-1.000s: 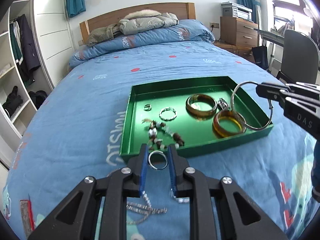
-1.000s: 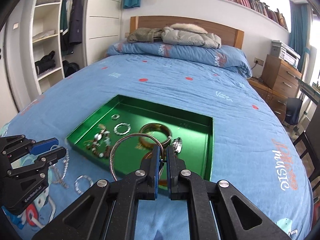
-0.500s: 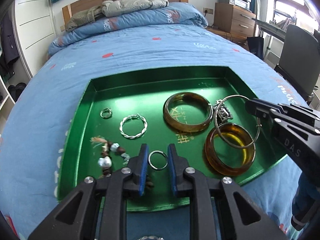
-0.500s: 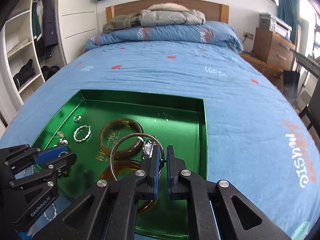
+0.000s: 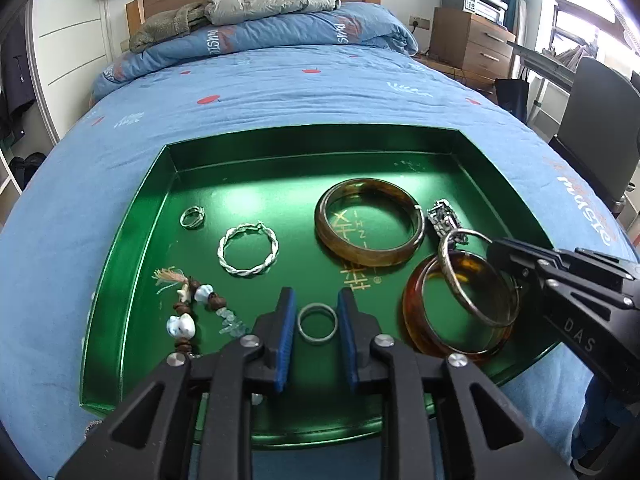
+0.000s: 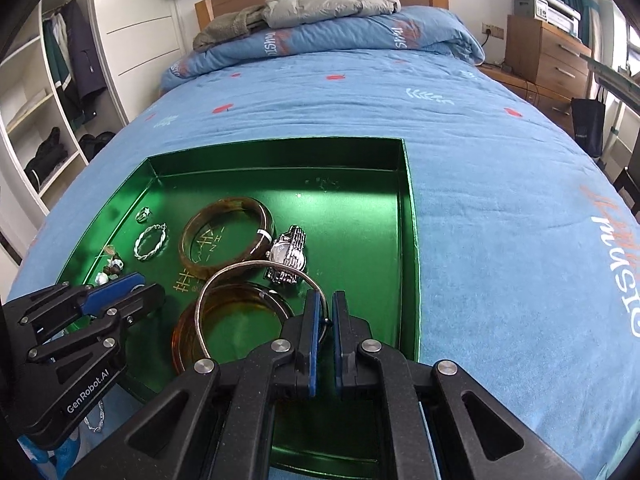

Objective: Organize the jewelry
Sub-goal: 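Carry the silver ring and silver bangle into the green tray and release both, then withdraw both open tools from the tray back over the bed, then lower both open tools toward the beaded bracelet and twisted silver hoop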

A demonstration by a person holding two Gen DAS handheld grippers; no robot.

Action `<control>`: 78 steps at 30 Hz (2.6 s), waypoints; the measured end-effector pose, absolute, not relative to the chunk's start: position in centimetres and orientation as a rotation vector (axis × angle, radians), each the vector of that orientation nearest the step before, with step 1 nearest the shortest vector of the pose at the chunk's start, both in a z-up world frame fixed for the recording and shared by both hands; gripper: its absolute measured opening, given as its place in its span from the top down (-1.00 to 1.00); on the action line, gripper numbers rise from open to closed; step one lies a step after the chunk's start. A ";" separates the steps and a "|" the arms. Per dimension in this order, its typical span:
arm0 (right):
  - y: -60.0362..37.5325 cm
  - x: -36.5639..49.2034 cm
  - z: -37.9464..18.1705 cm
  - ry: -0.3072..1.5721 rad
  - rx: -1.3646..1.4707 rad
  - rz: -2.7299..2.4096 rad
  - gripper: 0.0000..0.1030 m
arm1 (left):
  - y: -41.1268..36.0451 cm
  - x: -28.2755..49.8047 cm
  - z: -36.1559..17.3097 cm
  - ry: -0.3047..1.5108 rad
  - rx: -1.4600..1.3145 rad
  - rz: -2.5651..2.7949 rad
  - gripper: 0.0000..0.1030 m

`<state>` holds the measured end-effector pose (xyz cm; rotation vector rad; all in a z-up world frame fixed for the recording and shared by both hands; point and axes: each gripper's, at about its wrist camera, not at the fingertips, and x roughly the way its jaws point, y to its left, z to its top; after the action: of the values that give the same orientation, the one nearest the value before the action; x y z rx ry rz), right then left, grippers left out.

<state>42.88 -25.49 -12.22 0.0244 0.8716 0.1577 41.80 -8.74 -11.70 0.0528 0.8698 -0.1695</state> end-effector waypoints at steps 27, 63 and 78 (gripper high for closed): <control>-20.3 28.4 -5.1 0.763 -0.091 0.241 -0.09 | -2.6 25.2 -5.1 0.755 0.118 0.067 0.28; -15.6 10.8 -1.4 0.714 -0.159 0.298 -0.17 | 5.6 7.2 0.0 0.668 0.038 0.195 0.28; -13.7 9.0 -1.2 0.712 -0.191 0.296 -0.25 | 8.3 5.9 -0.3 0.661 -0.005 0.189 0.27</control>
<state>8.99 -13.69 -1.18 -0.1905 0.7122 0.2958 5.85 8.30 -0.32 -0.0051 0.6611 0.1893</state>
